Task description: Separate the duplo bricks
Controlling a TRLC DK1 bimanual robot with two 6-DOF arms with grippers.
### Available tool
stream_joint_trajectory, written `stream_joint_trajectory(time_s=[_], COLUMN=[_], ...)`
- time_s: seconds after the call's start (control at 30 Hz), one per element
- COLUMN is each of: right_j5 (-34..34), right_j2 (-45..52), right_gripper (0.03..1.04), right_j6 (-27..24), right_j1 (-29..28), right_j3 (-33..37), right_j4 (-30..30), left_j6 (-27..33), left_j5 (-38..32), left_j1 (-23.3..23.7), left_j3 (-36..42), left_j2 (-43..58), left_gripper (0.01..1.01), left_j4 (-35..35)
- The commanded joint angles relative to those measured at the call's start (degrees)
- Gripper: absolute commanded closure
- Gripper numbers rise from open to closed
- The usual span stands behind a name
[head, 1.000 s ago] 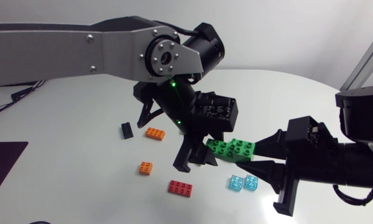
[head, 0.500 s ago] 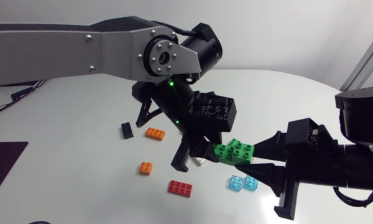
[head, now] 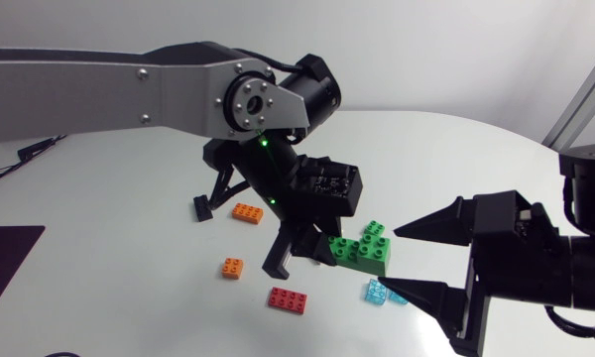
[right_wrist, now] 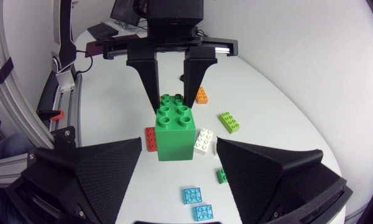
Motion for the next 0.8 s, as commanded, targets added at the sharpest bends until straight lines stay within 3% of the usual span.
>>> stream_joint_trajectory(time_s=[0.0, 0.33, 0.53, 0.73, 0.77], right_j5=[0.0, 2.1, 2.6, 2.9, 2.9], right_j2=[0.7, 3.4, 5.6, 6.2, 6.2], right_gripper=[0.14, 0.18, 0.32, 0.71, 0.74], right_j6=[1.8, 3.3, 3.9, 3.6, 3.6], right_j1=[1.0, 3.4, 4.4, 5.0, 5.2], right_j3=[1.2, 1.9, 2.1, 2.1, 2.3], right_j4=[0.4, 3.2, 5.3, 5.6, 5.6], left_j6=[1.1, 1.1, 1.2, 1.5, 1.5], left_j5=[0.1, 0.0, 0.0, 0.0, 0.0], left_j1=[-0.5, -0.9, -1.0, -0.9, -0.8], left_j3=[-1.7, -2.3, -2.6, -2.9, -3.1], left_j2=[-1.5, -1.4, -1.0, -0.7, -0.7], left_gripper=[0.805, 0.805, 0.805, 0.805, 0.805], left_j4=[-0.4, 0.2, 0.7, 1.0, 1.4])
